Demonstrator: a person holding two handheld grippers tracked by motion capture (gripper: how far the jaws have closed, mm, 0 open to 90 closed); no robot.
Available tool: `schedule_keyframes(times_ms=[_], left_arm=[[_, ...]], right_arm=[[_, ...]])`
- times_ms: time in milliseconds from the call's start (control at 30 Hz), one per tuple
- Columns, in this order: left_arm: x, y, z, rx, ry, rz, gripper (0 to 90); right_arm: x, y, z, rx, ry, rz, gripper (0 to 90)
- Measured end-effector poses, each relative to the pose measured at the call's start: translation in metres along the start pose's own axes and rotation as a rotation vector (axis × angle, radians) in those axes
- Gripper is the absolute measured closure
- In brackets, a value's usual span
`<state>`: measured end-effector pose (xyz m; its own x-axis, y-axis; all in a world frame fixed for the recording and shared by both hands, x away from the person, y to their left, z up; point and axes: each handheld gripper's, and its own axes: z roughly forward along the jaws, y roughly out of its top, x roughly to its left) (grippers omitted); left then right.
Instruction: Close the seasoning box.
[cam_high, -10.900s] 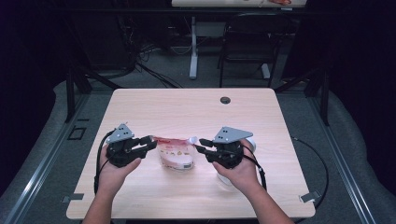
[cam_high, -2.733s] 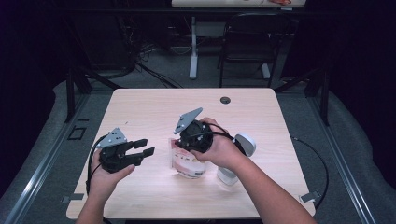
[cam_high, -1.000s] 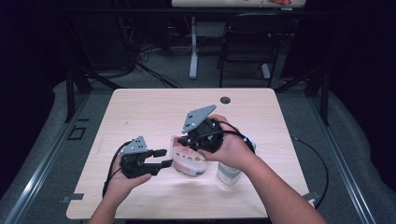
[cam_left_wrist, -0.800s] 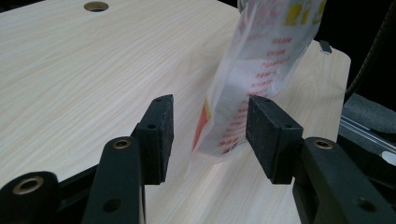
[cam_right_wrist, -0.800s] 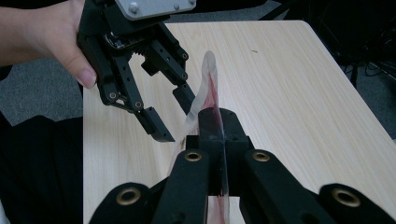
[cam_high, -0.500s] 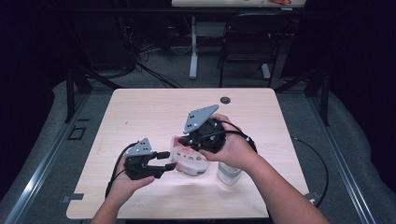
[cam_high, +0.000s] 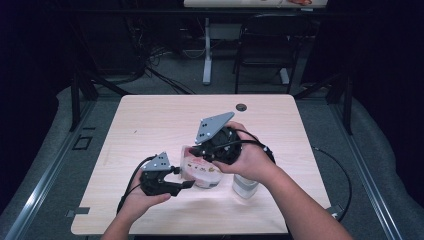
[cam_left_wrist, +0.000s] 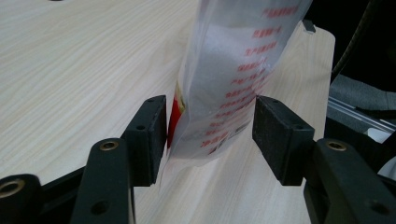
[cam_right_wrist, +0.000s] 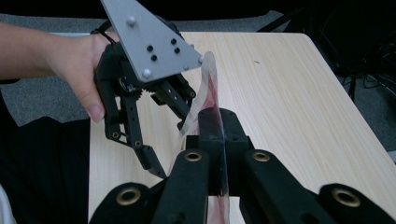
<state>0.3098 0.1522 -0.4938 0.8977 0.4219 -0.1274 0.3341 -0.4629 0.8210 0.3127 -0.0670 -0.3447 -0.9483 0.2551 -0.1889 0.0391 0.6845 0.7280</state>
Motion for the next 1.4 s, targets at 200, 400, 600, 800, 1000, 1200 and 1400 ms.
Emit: schedule_keyframes(times_ms=[200,400,600,800,1000,1200,1400], left_arm=[[0.000,-0.002,0.005,0.002,-0.007,0.001,44.1],[0.002,-0.005,0.010,-0.002,-0.017,-0.001,41.6],[0.001,-0.008,0.017,0.014,-0.026,0.004,40.4],[0.002,-0.011,0.021,0.016,-0.037,-0.003,39.9],[0.003,-0.012,0.021,0.012,-0.037,0.000,40.9],[0.004,-0.013,0.020,0.010,-0.040,0.008,45.2],[0.005,-0.013,0.018,0.018,-0.057,0.002,49.6]], right_arm=[[0.002,0.001,0.000,0.007,-0.002,-0.007,90.0],[0.003,0.002,0.000,0.005,0.001,-0.011,90.0],[0.005,0.004,0.001,0.004,0.006,-0.016,90.0],[0.005,0.004,0.001,-0.003,0.005,-0.014,90.0],[0.005,0.004,0.002,-0.005,0.003,-0.012,90.0],[0.004,0.004,0.002,-0.006,0.001,-0.011,90.0],[0.005,0.004,0.001,-0.007,0.005,-0.010,90.0]])
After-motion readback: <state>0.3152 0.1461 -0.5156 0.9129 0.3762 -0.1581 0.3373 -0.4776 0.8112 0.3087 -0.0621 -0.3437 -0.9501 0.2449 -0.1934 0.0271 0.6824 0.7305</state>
